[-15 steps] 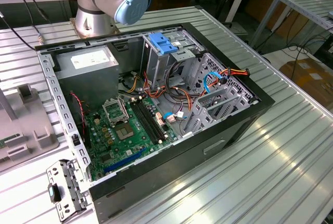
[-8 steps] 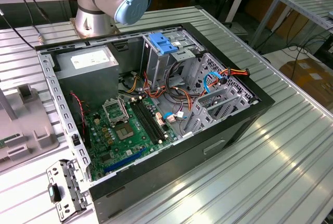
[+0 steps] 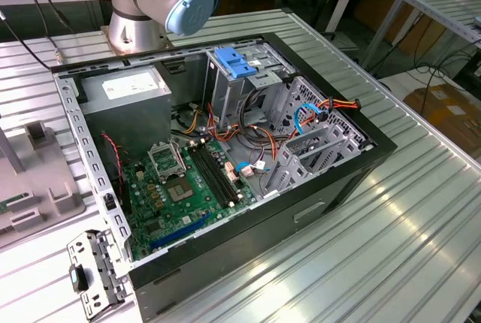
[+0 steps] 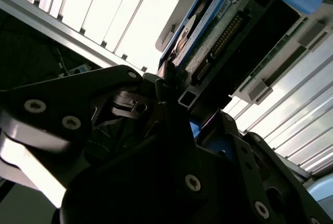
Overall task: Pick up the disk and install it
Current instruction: 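Pick up the disk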
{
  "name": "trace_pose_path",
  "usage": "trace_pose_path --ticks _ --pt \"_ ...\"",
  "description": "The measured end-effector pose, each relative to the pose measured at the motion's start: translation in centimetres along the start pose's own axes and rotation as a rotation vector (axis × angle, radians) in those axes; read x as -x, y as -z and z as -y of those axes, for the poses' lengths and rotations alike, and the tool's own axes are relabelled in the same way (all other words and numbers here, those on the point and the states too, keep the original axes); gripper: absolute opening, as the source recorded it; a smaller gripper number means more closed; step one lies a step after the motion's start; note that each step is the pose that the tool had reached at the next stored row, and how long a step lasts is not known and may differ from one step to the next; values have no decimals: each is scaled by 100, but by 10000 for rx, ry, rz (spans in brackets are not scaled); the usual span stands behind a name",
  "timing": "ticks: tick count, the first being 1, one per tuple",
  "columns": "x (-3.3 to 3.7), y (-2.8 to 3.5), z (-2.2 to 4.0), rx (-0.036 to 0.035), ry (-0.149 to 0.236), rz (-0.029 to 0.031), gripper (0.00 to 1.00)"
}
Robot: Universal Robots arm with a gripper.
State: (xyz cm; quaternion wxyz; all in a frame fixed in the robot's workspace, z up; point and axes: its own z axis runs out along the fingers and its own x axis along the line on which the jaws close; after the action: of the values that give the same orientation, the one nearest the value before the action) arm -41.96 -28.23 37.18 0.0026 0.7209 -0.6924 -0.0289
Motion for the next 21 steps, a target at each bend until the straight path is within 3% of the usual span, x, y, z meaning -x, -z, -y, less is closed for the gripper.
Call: trace_pose_path --ticks 21 --pt "4 102 -4 1 0 0 37"
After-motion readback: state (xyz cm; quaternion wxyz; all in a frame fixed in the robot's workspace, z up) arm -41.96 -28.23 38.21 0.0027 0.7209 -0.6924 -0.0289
